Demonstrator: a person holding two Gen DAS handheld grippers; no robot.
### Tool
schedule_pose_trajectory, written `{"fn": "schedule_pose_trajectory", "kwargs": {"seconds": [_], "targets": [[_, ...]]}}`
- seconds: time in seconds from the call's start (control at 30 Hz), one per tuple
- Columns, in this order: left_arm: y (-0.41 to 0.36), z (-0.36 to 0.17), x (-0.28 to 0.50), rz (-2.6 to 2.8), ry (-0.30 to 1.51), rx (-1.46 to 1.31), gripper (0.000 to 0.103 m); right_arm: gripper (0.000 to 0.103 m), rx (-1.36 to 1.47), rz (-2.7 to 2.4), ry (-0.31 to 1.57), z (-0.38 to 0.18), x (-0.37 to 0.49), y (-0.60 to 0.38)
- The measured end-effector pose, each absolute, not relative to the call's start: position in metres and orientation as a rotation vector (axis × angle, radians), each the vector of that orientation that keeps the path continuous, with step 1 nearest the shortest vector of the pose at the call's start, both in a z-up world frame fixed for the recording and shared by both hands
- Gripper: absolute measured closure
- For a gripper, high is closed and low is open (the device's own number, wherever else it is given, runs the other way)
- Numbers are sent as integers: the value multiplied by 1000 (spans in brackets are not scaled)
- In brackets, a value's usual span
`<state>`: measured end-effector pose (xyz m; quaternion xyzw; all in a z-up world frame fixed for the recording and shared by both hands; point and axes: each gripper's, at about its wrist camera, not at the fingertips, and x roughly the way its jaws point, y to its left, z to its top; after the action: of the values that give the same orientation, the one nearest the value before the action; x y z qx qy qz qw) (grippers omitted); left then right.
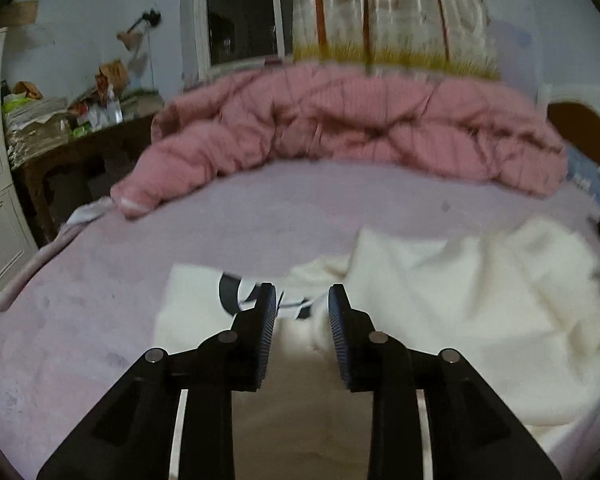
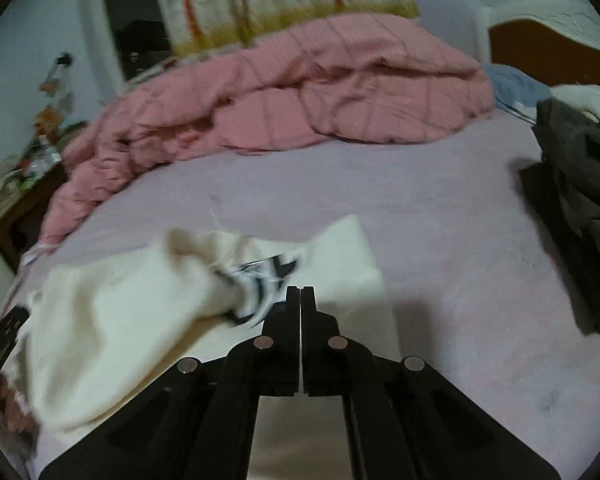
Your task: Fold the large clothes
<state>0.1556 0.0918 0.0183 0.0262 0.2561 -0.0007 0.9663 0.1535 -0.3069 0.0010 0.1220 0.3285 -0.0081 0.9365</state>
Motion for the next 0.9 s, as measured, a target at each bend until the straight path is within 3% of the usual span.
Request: {"fn": "schedule_pose_trajectory", "kwargs": {"seconds": [0.03, 0.1, 0.13, 0.17, 0.27, 0.33, 0.5, 0.6, 0.7, 0.83, 0.87, 0.9], "targets": [[89, 25, 148, -20, 491, 43, 70, 93, 264, 6, 663, 5, 141, -305], [80, 36, 133, -90, 449, 35, 64, 66, 277, 21, 654, 9, 118, -304], [73, 40, 126, -127, 440, 35, 63, 45, 286, 21, 648, 7, 104, -305], [64, 43, 119, -172, 432, 31, 63, 36, 316, 23, 629, 5, 89, -306], [40, 45, 108, -284, 453, -26, 65, 36, 407, 72, 645, -6, 55, -313], [20, 40, 105, -378, 502, -55, 74, 36, 528, 205, 702, -22, 39, -317], [-21, 10, 111, -413, 625, -47, 74, 33, 770, 231, 832, -64, 13, -323], [-29, -15, 118, -387, 725, -63, 74, 33, 824, 193, 811, -74, 12, -326], [-30, -28, 109, -366, 744, -65, 74, 23, 833, 164, 769, -76, 26, -325], [-23, -35, 106, -383, 761, -123, 74, 19, 825, 85, 714, -83, 50, -328], [-22, -35, 106, -385, 764, -128, 74, 9, 825, 56, 695, -82, 54, -325], [-23, -34, 107, -383, 765, -125, 74, 5, 813, 38, 682, -80, 62, -319]]}}
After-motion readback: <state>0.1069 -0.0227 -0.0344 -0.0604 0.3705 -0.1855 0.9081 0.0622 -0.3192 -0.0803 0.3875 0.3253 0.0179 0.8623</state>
